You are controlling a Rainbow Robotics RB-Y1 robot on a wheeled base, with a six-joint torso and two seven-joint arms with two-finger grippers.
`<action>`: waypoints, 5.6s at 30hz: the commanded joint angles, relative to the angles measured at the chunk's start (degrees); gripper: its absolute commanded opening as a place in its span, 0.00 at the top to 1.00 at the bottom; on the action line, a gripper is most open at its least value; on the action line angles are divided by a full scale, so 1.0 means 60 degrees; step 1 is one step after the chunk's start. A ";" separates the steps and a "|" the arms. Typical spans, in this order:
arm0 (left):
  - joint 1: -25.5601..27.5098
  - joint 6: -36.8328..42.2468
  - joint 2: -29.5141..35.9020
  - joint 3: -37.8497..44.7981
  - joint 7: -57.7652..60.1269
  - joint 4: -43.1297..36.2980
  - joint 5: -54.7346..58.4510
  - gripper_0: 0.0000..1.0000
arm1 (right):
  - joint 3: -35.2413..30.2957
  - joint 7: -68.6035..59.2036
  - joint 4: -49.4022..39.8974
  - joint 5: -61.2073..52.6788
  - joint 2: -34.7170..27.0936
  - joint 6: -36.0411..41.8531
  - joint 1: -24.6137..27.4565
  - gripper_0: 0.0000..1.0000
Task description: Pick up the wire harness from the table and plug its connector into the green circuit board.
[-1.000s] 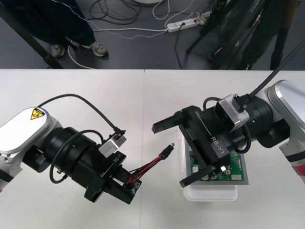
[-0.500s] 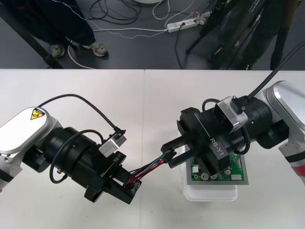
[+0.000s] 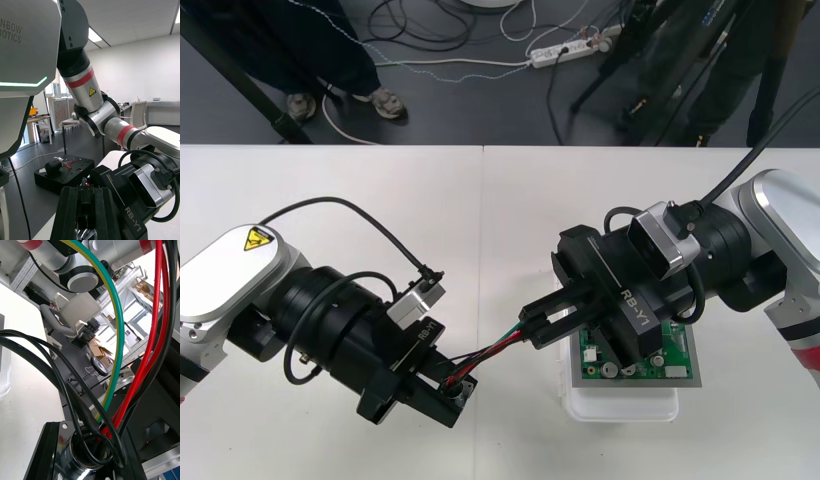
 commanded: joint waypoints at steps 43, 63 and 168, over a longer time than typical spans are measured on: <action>0.0066 -0.0132 0.0207 -0.0133 0.0561 -0.0095 0.0380 0.00 | -0.0007 0.0338 -0.0094 -0.0463 -0.0295 -0.0071 -0.0079 1.00; 0.0081 0.0030 0.0251 -0.0074 0.0342 -0.0095 0.0380 0.00 | -0.0139 0.0206 -0.0094 -0.0448 -0.0339 -0.0071 -0.0093 1.00; -0.0667 0.4453 0.1174 0.1361 -0.4756 -0.2761 0.2196 0.00 | -0.1486 -0.1214 -0.4547 0.1207 -0.1013 0.5671 0.2895 1.00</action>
